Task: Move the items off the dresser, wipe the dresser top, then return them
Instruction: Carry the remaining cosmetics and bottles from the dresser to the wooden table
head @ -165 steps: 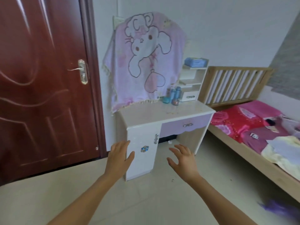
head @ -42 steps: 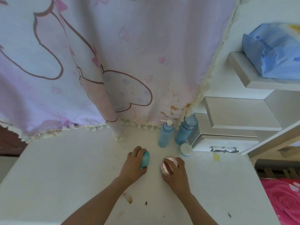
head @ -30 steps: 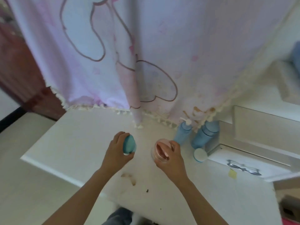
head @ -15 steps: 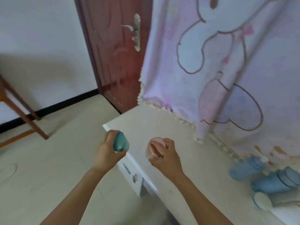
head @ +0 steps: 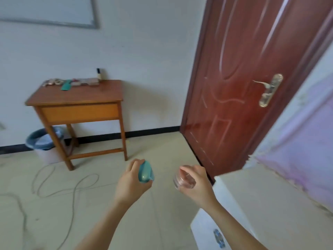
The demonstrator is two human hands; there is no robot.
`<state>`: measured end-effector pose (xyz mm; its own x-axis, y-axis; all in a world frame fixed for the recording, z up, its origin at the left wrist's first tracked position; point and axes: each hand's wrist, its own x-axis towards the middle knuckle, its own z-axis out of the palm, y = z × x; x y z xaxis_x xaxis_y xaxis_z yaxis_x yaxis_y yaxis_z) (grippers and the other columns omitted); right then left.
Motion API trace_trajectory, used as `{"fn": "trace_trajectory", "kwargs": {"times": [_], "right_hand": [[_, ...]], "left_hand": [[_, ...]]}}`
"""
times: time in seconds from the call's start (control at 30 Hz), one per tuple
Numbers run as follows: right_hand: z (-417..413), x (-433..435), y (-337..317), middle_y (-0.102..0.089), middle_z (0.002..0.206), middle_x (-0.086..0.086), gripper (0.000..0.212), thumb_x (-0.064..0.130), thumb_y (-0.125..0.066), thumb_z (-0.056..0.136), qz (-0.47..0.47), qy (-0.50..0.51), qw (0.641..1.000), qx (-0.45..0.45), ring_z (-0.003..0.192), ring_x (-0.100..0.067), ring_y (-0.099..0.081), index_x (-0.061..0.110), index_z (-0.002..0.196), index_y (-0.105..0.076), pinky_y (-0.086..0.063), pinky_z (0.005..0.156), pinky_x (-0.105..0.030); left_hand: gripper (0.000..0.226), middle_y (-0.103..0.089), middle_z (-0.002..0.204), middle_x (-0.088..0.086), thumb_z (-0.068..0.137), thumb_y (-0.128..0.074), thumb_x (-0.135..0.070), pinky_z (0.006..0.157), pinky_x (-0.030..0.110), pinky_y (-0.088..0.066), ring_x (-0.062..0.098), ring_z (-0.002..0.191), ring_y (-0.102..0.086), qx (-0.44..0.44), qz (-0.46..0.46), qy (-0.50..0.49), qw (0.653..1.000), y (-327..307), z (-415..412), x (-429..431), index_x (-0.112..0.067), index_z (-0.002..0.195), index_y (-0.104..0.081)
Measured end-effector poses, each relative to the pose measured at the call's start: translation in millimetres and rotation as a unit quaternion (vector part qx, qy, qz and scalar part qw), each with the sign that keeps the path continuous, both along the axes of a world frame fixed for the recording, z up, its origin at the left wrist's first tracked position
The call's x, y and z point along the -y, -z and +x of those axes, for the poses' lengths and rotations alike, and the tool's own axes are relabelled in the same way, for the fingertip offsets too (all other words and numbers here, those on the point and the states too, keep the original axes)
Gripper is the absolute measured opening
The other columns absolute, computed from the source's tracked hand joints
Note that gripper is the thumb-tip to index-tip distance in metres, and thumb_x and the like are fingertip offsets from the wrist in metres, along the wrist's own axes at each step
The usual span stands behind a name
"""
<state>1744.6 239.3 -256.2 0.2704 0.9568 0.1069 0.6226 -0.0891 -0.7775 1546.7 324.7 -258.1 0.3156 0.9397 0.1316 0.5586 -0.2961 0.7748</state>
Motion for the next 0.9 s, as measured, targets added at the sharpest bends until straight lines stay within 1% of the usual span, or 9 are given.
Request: {"fn": "trace_trajectory", "kwargs": {"times": [0.07, 0.13, 0.27, 0.4, 0.5, 0.57, 0.73, 0.83, 0.9], "right_hand": [[-22.8, -27.5, 1.0, -0.039, 0.108, 0.017, 0.066, 0.007, -0.073, 0.067, 0.009, -0.023, 1.0, 0.003, 0.093, 0.01, -0.052, 0.063, 0.091, -0.049, -0.035, 0.08, 0.001], [-41.5, -52.6, -0.4, -0.036, 0.109, 0.021, 0.065, 0.007, -0.073, 0.067, 0.004, -0.052, 0.999, 0.003, 0.093, 0.008, -0.053, 0.06, 0.093, -0.045, -0.035, 0.083, -0.002], [-67.3, -104.6, 4.2, -0.033, 0.112, 0.021, 0.063, 0.011, -0.074, 0.066, -0.004, -0.091, 0.996, 0.005, 0.101, -0.002, -0.052, 0.058, 0.096, -0.044, -0.037, 0.087, -0.013], [-82.3, -168.3, 7.4, -0.031, 0.111, 0.023, 0.058, 0.014, -0.075, 0.071, 0.005, -0.137, 0.99, 0.008, 0.104, 0.002, -0.044, 0.051, 0.102, -0.044, -0.035, 0.09, -0.014], [-90.5, -231.8, 4.1, -0.027, 0.111, 0.029, 0.057, 0.014, -0.074, 0.073, 0.028, -0.176, 0.984, 0.007, 0.112, 0.0, -0.039, 0.048, 0.107, -0.044, -0.031, 0.09, -0.012], [-96.0, -277.5, 0.0, -0.027, 0.113, 0.031, 0.053, 0.016, -0.074, 0.074, 0.036, -0.197, 0.98, 0.004, 0.115, -0.001, -0.04, 0.046, 0.108, -0.048, -0.033, 0.089, -0.01], [-116.8, -387.5, -18.9, -0.031, 0.109, 0.033, 0.048, 0.016, -0.073, 0.076, 0.06, -0.246, 0.967, 0.012, 0.113, -0.001, -0.037, 0.03, 0.119, -0.055, -0.031, 0.081, 0.002], [-136.3, -445.2, -28.6, -0.035, 0.104, 0.042, 0.042, 0.014, -0.072, 0.077, 0.072, -0.272, 0.959, 0.026, 0.111, 0.006, -0.034, 0.024, 0.115, -0.058, -0.034, 0.085, -0.003], [-150.5, -473.3, -28.9, -0.039, 0.095, 0.046, 0.033, 0.011, -0.071, 0.078, 0.061, -0.283, 0.957, 0.025, 0.108, 0.006, -0.037, 0.015, 0.109, -0.061, -0.031, 0.084, 0.001]], "left_hand": [[0.063, -0.043, 0.127, -0.008, 0.073, -0.074, -0.023, 0.08, 0.025, -0.044, 0.012, 0.095, -0.048, -0.002, 0.0, -0.028, 1.0, -1.1, -28.6, -15.4, -0.021, 0.127, -0.042], [0.063, -0.042, 0.127, -0.008, 0.074, -0.073, -0.024, 0.078, 0.024, -0.044, 0.013, 0.094, -0.05, -0.007, -0.002, -0.054, 0.999, -0.8, -50.0, -30.3, -0.021, 0.127, -0.041], [0.063, -0.041, 0.126, -0.01, 0.075, -0.073, -0.025, 0.068, 0.011, -0.036, 0.008, 0.091, -0.047, -0.022, 0.009, -0.09, 0.996, 2.9, -77.6, -60.1, -0.021, 0.128, -0.041], [0.063, -0.041, 0.123, -0.011, 0.074, -0.073, -0.024, 0.078, 0.016, -0.037, 0.007, 0.097, -0.046, -0.016, 0.02, -0.114, 0.993, 1.0, -96.6, -106.6, -0.019, 0.128, -0.041], [0.063, -0.04, 0.124, -0.011, 0.073, -0.074, -0.024, 0.08, 0.018, -0.041, 0.007, 0.099, -0.046, -0.028, 0.042, -0.139, 0.989, -3.0, -112.4, -159.8, -0.019, 0.128, -0.042], [0.064, -0.041, 0.126, -0.009, 0.072, -0.074, -0.024, 0.081, 0.021, -0.044, 0.01, 0.1, -0.048, -0.036, 0.042, -0.166, 0.985, -5.2, -123.3, -197.7, -0.018, 0.127, -0.043], [0.065, -0.042, 0.127, -0.007, 0.072, -0.074, -0.026, 0.077, 0.019, -0.04, 0.01, 0.099, -0.047, -0.058, 0.038, -0.226, 0.972, -19.3, -148.9, -288.2, -0.018, 0.128, -0.042], [0.067, -0.043, 0.125, -0.006, 0.071, -0.076, -0.024, 0.079, 0.021, -0.042, 0.011, 0.101, -0.046, -0.037, 0.039, -0.263, 0.963, -25.4, -165.4, -334.2, -0.017, 0.128, -0.042], [0.068, -0.042, 0.125, -0.007, 0.07, -0.077, -0.023, 0.081, 0.023, -0.043, 0.011, 0.102, -0.046, -0.027, 0.028, -0.28, 0.959, -20.0, -176.8, -354.5, -0.016, 0.128, -0.042]]}}
